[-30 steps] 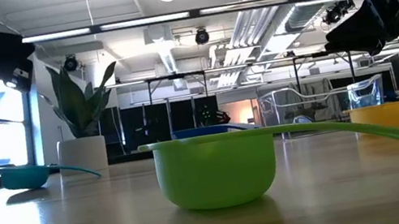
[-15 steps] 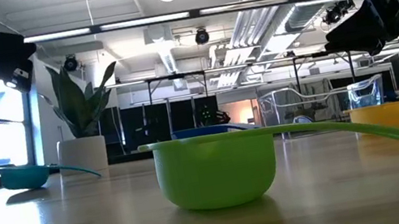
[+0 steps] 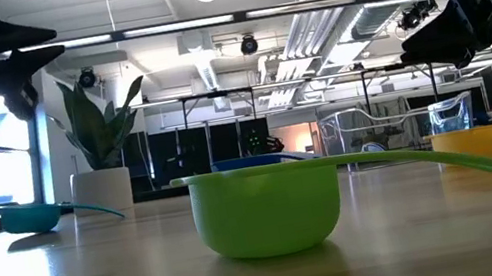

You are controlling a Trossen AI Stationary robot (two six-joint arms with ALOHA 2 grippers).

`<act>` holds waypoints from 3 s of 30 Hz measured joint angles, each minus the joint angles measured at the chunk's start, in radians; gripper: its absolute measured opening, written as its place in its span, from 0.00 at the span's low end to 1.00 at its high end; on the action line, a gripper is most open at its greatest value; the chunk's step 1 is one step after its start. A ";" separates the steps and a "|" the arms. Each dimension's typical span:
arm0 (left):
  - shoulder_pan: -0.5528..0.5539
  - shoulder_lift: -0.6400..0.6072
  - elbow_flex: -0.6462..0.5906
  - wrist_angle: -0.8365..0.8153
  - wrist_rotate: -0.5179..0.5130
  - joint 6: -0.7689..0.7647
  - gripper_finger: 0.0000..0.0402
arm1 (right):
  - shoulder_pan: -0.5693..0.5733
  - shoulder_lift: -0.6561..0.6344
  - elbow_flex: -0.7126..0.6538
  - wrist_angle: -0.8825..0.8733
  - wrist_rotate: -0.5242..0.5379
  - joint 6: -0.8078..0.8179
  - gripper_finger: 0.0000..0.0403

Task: Nest measuring cups in basket
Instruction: Stack the red measuring cup on top of the orange measuring cup

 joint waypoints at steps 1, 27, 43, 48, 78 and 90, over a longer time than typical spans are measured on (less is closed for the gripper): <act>0.000 0.000 0.000 0.001 -0.013 0.000 0.19 | 0.000 0.000 0.000 0.000 0.000 0.000 0.46; 0.000 0.140 0.216 0.047 -0.220 0.165 0.19 | 0.000 0.000 0.000 0.000 0.000 0.000 0.46; 0.020 0.631 0.501 0.045 -0.277 0.243 0.19 | 0.000 0.000 0.000 0.000 0.000 0.000 0.46; 0.084 0.784 0.592 0.047 -0.205 0.240 0.19 | 0.000 0.000 0.000 0.000 0.000 0.000 0.46; 0.513 1.389 0.928 -0.075 0.324 0.722 0.19 | 0.000 0.000 0.000 0.041 0.022 0.526 0.46; 0.543 1.550 0.929 -0.072 0.322 0.723 0.19 | 0.000 0.000 0.000 0.063 0.028 0.525 0.46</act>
